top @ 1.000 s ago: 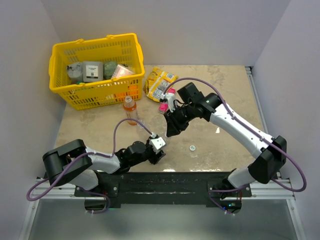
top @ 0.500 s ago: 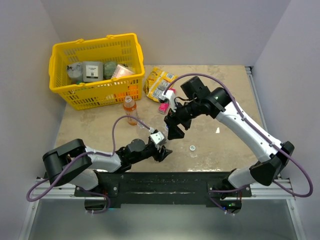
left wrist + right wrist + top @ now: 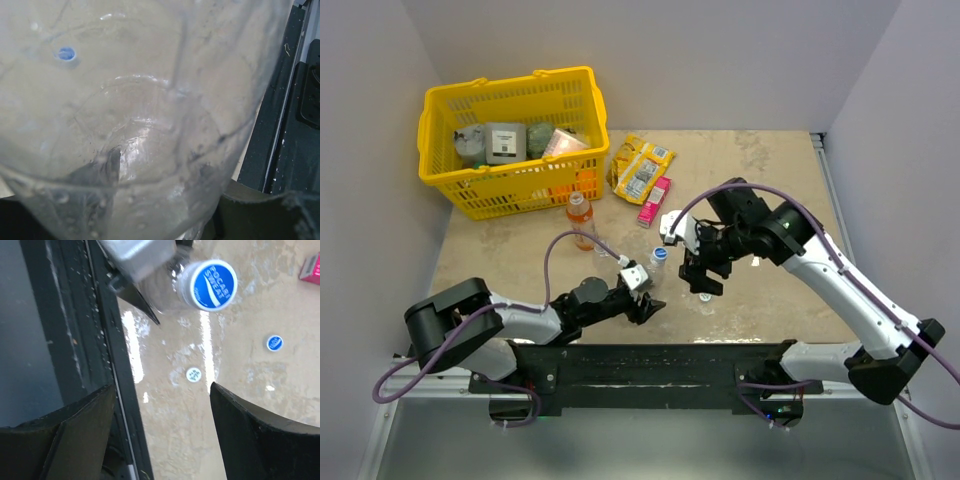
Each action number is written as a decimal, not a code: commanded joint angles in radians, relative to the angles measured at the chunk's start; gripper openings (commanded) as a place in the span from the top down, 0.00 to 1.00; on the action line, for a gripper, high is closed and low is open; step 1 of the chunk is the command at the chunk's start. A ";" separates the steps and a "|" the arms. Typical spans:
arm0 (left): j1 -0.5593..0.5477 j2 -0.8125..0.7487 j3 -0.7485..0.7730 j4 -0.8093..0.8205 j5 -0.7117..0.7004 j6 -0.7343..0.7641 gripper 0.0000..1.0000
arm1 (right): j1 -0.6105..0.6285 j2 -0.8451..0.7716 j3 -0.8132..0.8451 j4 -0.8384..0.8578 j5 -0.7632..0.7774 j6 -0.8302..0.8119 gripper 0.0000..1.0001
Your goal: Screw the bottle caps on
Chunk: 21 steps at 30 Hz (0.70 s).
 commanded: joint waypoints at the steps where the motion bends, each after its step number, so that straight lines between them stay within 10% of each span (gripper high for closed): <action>1: 0.004 -0.039 -0.016 0.083 0.039 0.066 1.00 | -0.029 -0.015 0.032 0.081 0.050 -0.197 0.24; 21: 0.019 -0.053 -0.043 0.036 0.239 0.267 1.00 | 0.034 0.038 0.174 -0.227 -0.254 -1.010 0.34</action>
